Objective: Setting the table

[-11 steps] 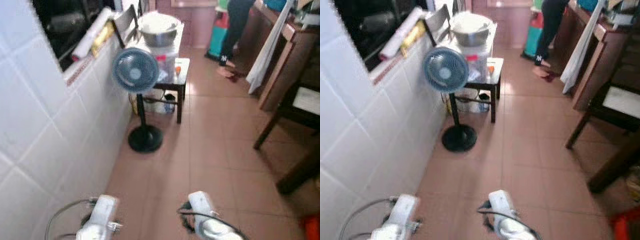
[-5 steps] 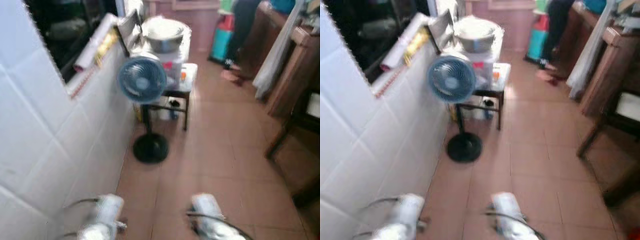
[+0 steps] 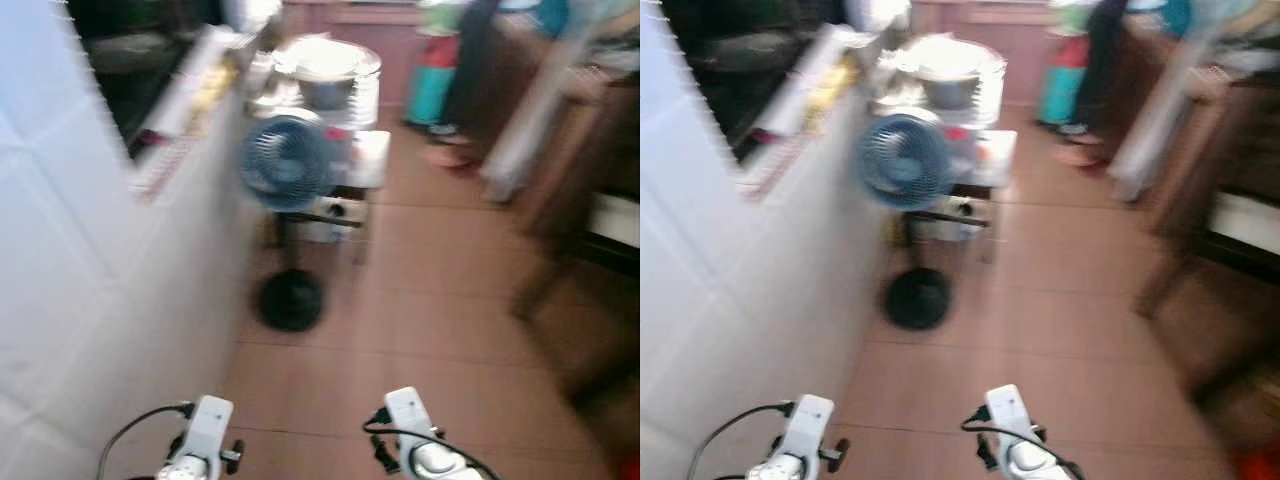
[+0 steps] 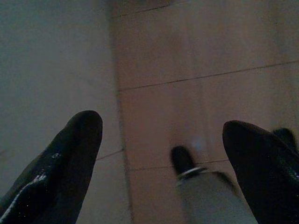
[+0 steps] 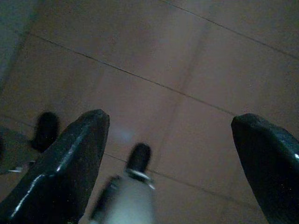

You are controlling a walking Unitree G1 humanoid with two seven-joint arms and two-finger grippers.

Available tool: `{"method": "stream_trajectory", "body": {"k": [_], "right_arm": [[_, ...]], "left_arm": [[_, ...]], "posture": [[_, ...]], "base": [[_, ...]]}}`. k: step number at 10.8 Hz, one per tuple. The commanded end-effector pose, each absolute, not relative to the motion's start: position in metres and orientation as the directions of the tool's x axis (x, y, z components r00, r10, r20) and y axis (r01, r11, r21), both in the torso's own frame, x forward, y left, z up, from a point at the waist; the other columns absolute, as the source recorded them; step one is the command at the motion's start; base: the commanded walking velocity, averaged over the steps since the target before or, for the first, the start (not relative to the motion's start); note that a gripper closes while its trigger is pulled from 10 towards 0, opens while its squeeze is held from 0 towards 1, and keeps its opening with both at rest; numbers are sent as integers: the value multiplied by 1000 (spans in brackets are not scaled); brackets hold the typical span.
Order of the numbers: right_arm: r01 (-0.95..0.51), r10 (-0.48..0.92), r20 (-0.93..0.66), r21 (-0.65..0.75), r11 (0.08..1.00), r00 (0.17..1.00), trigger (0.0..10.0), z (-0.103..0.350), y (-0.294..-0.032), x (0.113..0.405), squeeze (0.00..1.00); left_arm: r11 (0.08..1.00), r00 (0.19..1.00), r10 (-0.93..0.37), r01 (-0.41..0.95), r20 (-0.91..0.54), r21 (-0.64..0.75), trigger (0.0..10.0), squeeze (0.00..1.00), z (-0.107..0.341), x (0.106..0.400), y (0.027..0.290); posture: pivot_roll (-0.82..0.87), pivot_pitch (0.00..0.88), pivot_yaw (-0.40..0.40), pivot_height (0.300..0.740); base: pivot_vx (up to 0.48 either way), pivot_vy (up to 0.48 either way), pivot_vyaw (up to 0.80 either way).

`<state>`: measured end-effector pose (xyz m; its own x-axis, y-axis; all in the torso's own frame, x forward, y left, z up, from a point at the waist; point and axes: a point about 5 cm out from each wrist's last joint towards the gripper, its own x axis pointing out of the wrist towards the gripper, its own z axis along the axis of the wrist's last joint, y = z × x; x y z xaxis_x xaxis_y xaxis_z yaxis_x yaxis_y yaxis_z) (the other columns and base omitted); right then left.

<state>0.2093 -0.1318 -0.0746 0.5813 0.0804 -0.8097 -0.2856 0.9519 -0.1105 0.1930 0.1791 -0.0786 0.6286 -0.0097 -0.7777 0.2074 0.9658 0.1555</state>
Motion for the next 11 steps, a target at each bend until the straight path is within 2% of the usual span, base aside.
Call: {"method": "stream_trajectory", "body": {"k": [1,7,11], "right_arm": [[-297,92,-811,-104,949,578,10000,-75,-128,208,0],[-300,96,-811,-101,948,577,10000,-75,-124,209,0],[-228,78,-811,-69,971,580,10000,-76,-123,206,0]], "left_arm": [[964,625,-6,213,-781,162,10000,0,-78,193,183],[959,621,-2,223,-784,175,10000,0,-78,193,187],[960,620,30,200,-784,195,10000,0,-78,192,191]], "posture": [[12,3,-19,740],[8,0,-5,740],[16,0,4,740]], "base": [[0,0,0],[0,-396,0],[0,0,0]]}}
